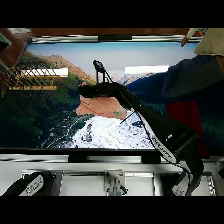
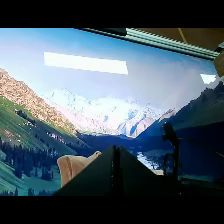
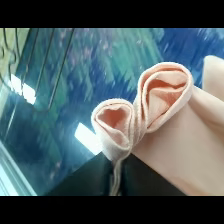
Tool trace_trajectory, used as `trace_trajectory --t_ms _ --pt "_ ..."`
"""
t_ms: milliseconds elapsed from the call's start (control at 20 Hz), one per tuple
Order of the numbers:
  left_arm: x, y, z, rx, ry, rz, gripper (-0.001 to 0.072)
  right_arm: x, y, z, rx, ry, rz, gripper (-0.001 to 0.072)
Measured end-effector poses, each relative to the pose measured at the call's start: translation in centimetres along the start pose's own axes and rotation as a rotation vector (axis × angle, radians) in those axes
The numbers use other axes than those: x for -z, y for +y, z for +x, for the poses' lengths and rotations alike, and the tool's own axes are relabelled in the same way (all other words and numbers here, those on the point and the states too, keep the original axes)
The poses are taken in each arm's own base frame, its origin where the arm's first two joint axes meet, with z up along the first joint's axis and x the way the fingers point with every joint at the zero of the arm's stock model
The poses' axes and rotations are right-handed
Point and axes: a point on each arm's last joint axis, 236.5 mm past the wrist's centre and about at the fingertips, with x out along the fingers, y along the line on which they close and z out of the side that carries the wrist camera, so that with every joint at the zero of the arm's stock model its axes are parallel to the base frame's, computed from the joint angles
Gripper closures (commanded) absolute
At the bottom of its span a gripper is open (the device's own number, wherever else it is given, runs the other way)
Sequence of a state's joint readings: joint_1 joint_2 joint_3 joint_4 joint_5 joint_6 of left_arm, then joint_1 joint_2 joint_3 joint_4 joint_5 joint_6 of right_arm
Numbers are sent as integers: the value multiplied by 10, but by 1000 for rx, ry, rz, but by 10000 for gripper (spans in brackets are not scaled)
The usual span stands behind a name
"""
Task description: Fold the shirts.
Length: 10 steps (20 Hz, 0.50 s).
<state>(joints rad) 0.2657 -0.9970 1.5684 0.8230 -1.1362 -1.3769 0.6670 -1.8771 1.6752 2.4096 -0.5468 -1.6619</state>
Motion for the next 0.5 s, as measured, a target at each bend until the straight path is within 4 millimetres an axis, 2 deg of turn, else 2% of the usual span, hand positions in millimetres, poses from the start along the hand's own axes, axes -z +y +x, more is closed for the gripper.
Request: trace_trajectory --t_ms 200,300,400,450,500 --pt "2 0 0 0 7 -1 680 4 -7 1 10 23 44 201" --pt "5 0 1 2 22 -2 680 2 -17 -13 30 62 30 201" --pt "13 3 4 5 53 0 680 2 -38 -40 85 142 -12 198" --pt "18 6 7 4 71 -4 680 0 -54 -58 126 178 -32 50" --pt "25 11 12 1 95 -10 680 -6 -76 -80 179 209 -44 35"
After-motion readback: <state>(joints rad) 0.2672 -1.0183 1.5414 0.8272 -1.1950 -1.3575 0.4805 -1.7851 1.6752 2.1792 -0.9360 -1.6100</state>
